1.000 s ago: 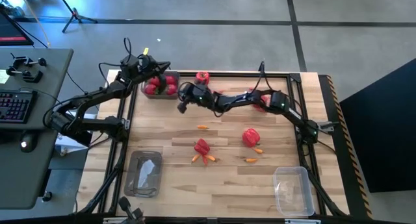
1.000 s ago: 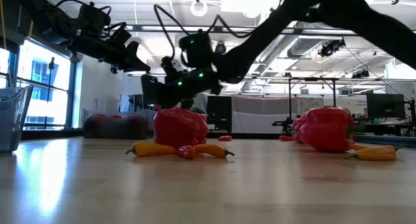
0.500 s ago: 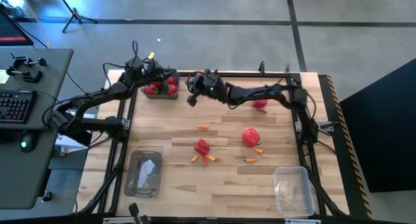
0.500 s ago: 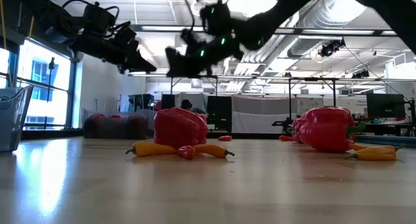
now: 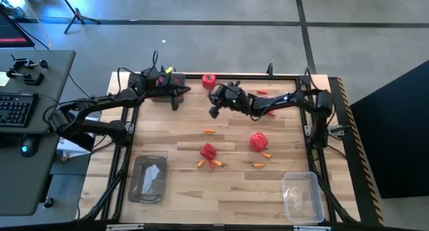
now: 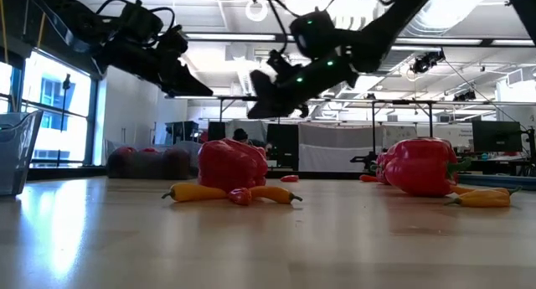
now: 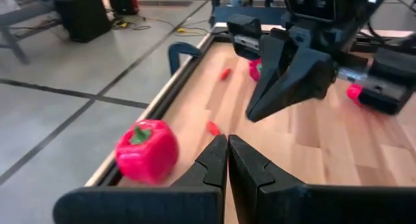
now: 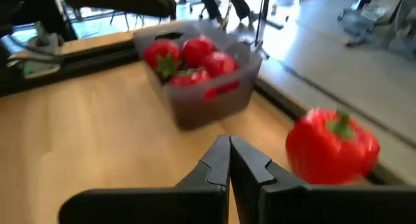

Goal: Sort produce into baskets
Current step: Put the red bell pepper into the transparent bin

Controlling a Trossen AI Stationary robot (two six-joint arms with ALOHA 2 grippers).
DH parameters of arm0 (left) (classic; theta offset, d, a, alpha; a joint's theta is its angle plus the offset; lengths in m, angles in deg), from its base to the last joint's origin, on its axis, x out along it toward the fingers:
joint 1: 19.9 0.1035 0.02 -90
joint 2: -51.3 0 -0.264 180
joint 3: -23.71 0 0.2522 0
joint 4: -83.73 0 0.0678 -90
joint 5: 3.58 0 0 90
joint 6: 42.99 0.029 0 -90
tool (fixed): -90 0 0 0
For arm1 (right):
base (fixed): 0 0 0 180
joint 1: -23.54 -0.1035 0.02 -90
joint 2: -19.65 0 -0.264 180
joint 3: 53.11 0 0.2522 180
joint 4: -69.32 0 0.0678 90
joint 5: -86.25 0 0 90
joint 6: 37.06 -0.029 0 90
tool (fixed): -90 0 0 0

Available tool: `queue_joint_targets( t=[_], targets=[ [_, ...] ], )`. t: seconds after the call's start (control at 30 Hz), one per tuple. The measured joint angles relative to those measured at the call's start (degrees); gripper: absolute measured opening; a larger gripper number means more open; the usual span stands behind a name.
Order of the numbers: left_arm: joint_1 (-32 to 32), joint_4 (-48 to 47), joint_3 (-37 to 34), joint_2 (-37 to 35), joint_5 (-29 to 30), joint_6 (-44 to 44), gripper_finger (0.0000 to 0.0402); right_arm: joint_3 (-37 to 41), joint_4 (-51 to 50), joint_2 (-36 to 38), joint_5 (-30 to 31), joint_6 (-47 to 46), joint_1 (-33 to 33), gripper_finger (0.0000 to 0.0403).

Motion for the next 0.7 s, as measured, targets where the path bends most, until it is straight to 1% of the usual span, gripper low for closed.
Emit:
queue_joint_targets(
  t=[0.17,0.23,0.3,0.43,0.63,0.7],
  targets=[
    [-2.4,0.0,0.0,1.8,0.0,-0.2,0.0000,6.1,-2.5,7.0,-0.2,-2.2,-1.8,0.0000],
    [-3.7,0.0,0.0,2.8,-1.0,-0.2,0.0000,8.3,-5.1,9.7,-0.1,-2.5,-2.7,0.0000],
    [-4.8,-0.4,0.0,3.6,-3.2,-0.2,0.0000,10.0,-5.8,12.0,-0.1,-2.4,-3.8,0.0000],
    [-8.0,-1.1,0.0,4.4,-3.7,-0.5,0.0000,12.7,-8.6,16.1,-0.2,-2.5,-5.9,0.0000],
    [-13.2,-1.0,0.0,4.5,-3.1,-0.8,0.0000,14.2,-11.1,17.7,0.0,-2.7,-9.6,0.0000],
    [-14.7,-1.2,0.0,4.5,-3.0,-1.7,0.0000,14.2,-11.8,17.6,-0.2,-4.3,-10.8,0.0000]
  ],
)
